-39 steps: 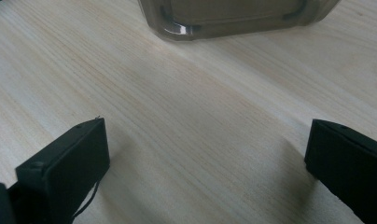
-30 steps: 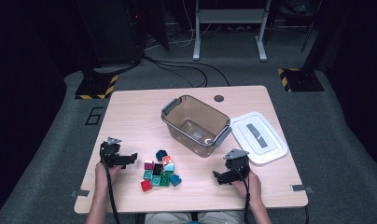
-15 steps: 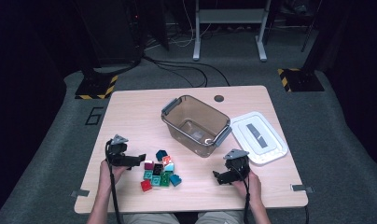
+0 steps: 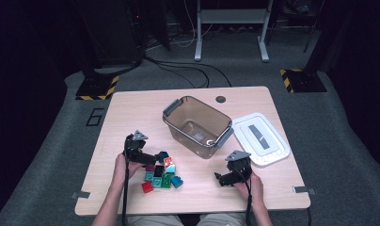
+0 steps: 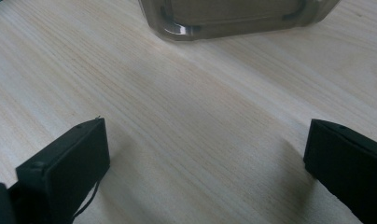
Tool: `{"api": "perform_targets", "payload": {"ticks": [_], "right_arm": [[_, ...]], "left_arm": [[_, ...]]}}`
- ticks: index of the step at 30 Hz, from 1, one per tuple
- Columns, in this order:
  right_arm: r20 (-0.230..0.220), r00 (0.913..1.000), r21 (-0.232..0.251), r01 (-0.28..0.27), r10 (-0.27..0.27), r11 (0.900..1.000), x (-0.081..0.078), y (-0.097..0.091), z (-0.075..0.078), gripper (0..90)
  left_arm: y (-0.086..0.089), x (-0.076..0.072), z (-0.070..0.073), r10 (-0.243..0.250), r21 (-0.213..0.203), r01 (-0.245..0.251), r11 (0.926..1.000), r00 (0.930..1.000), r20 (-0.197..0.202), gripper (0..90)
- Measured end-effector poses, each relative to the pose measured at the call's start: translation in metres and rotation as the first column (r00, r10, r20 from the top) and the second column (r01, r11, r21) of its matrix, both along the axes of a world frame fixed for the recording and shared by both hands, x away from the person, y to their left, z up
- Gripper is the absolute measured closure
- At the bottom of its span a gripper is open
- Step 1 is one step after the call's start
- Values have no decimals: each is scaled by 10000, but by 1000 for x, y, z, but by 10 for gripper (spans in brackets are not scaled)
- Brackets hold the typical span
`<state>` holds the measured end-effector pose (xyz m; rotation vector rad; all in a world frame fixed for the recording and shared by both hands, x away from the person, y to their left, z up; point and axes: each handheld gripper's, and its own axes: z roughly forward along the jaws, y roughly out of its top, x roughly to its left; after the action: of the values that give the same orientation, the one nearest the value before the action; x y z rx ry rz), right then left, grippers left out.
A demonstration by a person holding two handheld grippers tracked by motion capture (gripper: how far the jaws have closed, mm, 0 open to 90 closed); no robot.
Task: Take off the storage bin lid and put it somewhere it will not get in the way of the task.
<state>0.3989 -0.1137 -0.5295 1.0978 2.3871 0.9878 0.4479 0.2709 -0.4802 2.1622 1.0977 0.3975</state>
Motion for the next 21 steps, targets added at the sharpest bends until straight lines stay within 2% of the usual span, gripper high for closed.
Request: {"api": "perform_targets", "payload": {"ticks": [3, 7, 8, 9, 12, 17, 19, 21], "right_arm": [[-2, 10000, -3, -3, 3, 10000, 0, 0, 0, 0], [-21, 10000, 37, 4, -4, 10000, 0, 0, 0, 0], [-3, 10000, 23, -17, 17, 10000, 0, 0, 0, 0], [-3, 10000, 23, -17, 17, 10000, 0, 0, 0, 0], [-8, 10000, 15, 0, 0, 10000, 0, 0, 0, 0], [-11, 10000, 29, -10, 10, 10000, 0, 0, 0, 0], [1, 10000, 9, -11, 11, 10000, 0, 0, 0, 0], [1, 10000, 9, -9, 9, 10000, 0, 0, 0, 0]], "left_arm": [[-8, 8, 0, -182, 364, 186, 9992, 9998, -111, 2], [-14, 12, -3, -185, 567, 195, 9982, 9997, -181, 5], [-16, 14, -5, -335, 749, 360, 9965, 9989, -342, 5], [-16, 14, -5, -335, 749, 360, 9965, 9989, -342, 5], [-18, 18, -10, -148, 1135, 192, 9933, 9991, -401, 9], [-13, 25, -15, 268, 1443, -208, 9893, 9988, -402, 25], [-10, 27, -16, 402, 1389, -341, 9897, 9983, -414, 24], [-8, 27, -15, 374, 1071, -326, 9937, 9984, -430, 24]]}}
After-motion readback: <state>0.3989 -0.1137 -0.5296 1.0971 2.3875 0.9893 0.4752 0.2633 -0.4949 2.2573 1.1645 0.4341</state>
